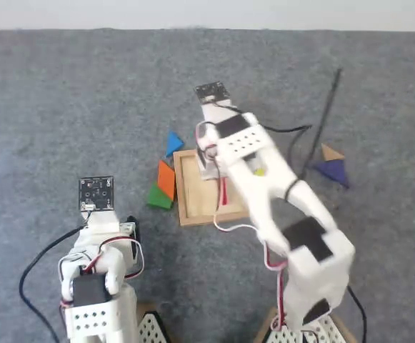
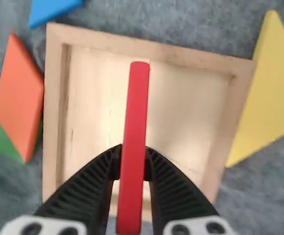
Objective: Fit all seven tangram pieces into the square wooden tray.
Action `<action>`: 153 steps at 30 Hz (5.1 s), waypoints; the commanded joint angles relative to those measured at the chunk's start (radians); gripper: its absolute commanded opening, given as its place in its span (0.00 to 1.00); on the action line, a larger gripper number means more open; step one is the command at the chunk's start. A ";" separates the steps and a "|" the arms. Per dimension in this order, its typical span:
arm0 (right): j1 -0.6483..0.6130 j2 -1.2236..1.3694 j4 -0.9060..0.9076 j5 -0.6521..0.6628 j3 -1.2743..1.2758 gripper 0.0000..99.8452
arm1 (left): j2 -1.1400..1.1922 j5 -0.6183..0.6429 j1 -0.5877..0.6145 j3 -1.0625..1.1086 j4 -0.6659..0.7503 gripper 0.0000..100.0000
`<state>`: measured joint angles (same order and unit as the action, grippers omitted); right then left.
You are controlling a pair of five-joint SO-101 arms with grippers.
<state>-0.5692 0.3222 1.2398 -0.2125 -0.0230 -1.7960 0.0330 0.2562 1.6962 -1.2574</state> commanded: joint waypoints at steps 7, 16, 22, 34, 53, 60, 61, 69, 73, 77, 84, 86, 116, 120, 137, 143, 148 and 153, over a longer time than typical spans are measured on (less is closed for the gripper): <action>-0.110 0.137 -0.120 -0.192 -0.158 0.01 | -0.020 0.011 0.005 -0.013 -0.005 0.13; -0.117 0.150 -0.148 -0.201 -0.158 0.20 | -0.020 0.011 0.005 -0.013 -0.005 0.13; -0.111 0.185 -0.151 -0.196 -0.161 0.21 | -0.020 0.011 0.005 -0.013 -0.005 0.13; 0.031 0.191 -0.114 -0.143 -0.161 0.21 | -0.020 0.011 0.005 -0.013 -0.005 0.13; -0.147 0.117 -0.125 0.040 -0.091 0.21 | -0.020 0.011 0.005 -0.013 -0.005 0.13; -0.074 0.084 -0.159 0.031 -0.009 0.14 | -0.020 0.011 0.005 -0.013 -0.005 0.13; -0.056 0.094 -0.179 0.031 0.000 0.12 | -0.020 0.011 0.005 -0.013 -0.005 0.13; -0.015 0.061 -0.217 0.029 0.026 0.05 | -0.020 0.011 0.005 -0.013 -0.005 0.13; -0.053 -0.018 -0.263 0.029 0.114 0.05 | -0.020 0.011 0.005 -0.013 -0.005 0.13; -0.120 -0.134 -0.305 0.029 0.227 0.03 | -0.020 0.011 0.005 -0.013 -0.005 0.13; -0.168 -0.180 -0.311 -0.017 0.261 0.03 | -0.020 0.011 0.005 -0.013 -0.005 0.13; -0.171 -0.180 -0.311 -0.035 0.262 0.03 | -0.020 0.011 0.005 -0.013 -0.005 0.13; 0.042 -0.041 -0.171 0.046 0.028 0.19 | -0.020 0.011 0.005 -0.013 -0.005 0.13; 0.088 0.008 -0.182 0.091 0.021 0.19 | -0.020 0.011 0.005 -0.013 -0.005 0.13; -0.021 0.179 -0.012 0.089 -0.135 0.19 | -0.020 0.011 0.005 -0.013 -0.005 0.13; -0.079 0.179 -0.093 0.089 -0.135 0.19 | -0.020 0.011 0.005 -0.013 -0.005 0.13; -0.074 0.174 -0.128 0.091 -0.135 0.19 | -0.020 0.011 0.005 -0.013 -0.005 0.13; -0.044 0.033 -0.042 0.106 -0.132 0.19 | -0.020 0.011 0.005 -0.013 -0.005 0.13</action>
<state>-0.6214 0.5048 1.1293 -0.1327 -0.1089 -1.7960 0.0330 0.2562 1.6962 -1.2574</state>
